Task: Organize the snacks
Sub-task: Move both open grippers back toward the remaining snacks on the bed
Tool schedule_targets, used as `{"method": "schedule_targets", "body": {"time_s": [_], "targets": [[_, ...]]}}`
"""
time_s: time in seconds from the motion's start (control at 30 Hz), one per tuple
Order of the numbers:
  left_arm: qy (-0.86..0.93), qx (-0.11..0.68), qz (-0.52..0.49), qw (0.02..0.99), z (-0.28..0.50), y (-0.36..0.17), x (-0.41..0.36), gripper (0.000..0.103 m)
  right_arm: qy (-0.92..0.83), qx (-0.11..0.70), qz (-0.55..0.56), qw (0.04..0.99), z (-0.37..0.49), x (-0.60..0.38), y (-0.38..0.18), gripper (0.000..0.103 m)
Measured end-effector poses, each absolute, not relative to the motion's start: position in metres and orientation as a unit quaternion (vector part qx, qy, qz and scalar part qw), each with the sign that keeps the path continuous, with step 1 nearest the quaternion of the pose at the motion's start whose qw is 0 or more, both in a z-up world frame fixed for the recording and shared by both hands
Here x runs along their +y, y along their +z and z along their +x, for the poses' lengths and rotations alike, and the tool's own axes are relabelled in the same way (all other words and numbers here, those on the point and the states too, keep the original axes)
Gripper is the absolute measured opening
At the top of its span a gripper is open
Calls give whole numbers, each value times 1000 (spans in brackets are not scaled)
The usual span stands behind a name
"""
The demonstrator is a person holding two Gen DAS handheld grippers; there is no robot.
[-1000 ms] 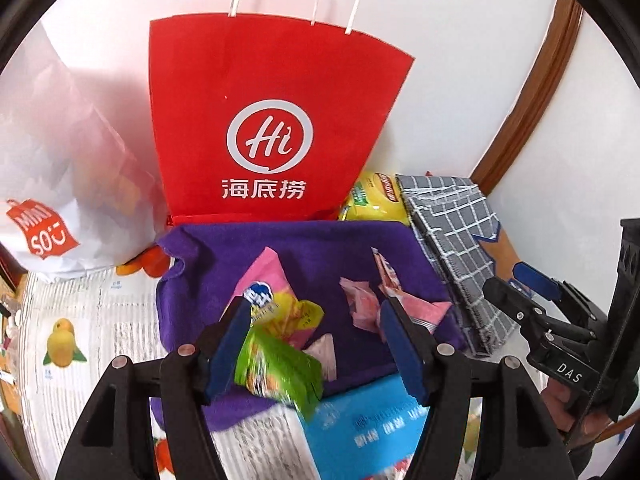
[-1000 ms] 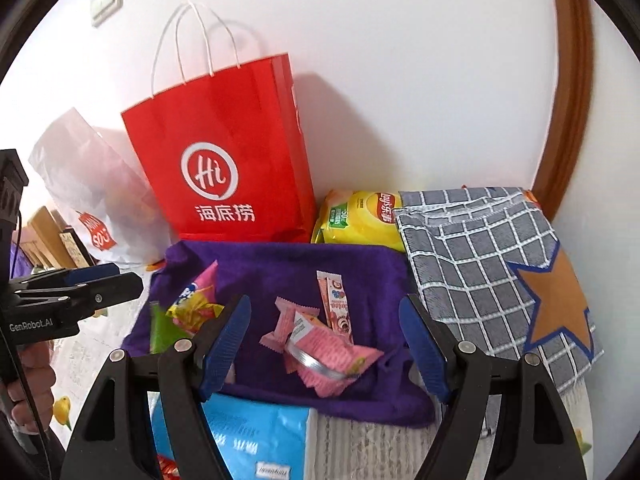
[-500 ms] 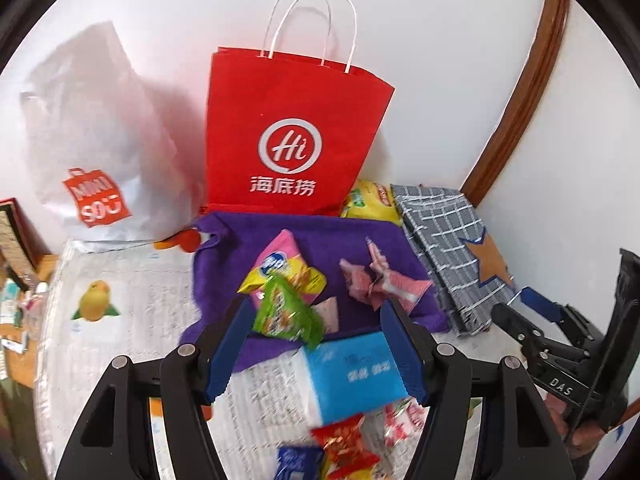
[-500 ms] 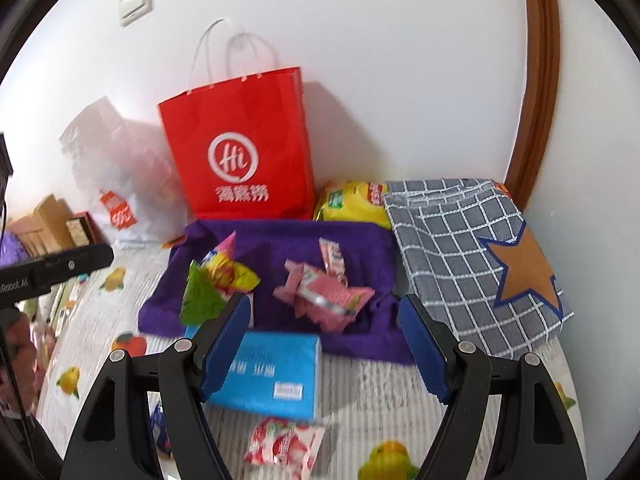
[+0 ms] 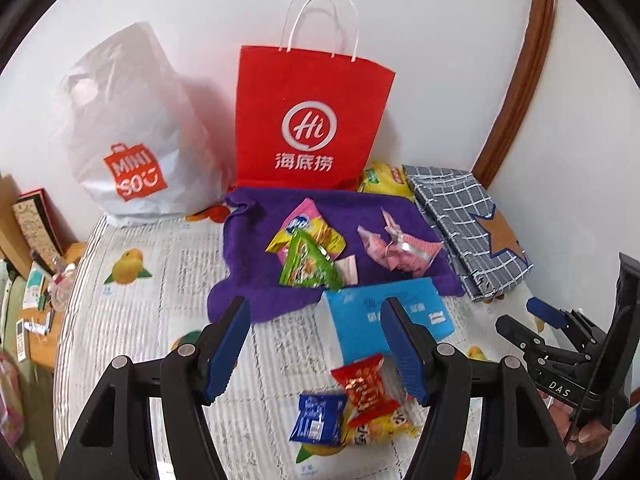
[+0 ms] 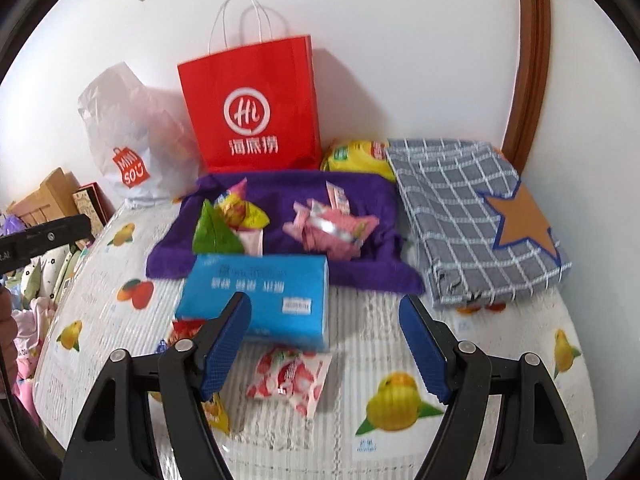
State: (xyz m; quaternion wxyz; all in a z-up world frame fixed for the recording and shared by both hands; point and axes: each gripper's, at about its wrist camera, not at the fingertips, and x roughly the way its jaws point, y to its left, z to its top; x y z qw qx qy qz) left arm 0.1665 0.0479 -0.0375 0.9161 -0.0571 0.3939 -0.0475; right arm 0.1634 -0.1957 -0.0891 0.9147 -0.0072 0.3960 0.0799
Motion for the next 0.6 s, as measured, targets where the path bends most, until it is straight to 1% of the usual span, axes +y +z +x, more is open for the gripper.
{"method": "schedule_targets", "body": {"time_s": [0.3,0.5,0.6], "targets": [[-34,415,-59,907,160,-66,55,65,79,438,-7,896,164,-194,-135,76],[-33,434,-65,898,166,-83,63,65,92,468,15,879,171,-190,-163,76],[-33,442,-69,894,170,-92,66,65,97,477,8,874,175,-183,-176,76]]}}
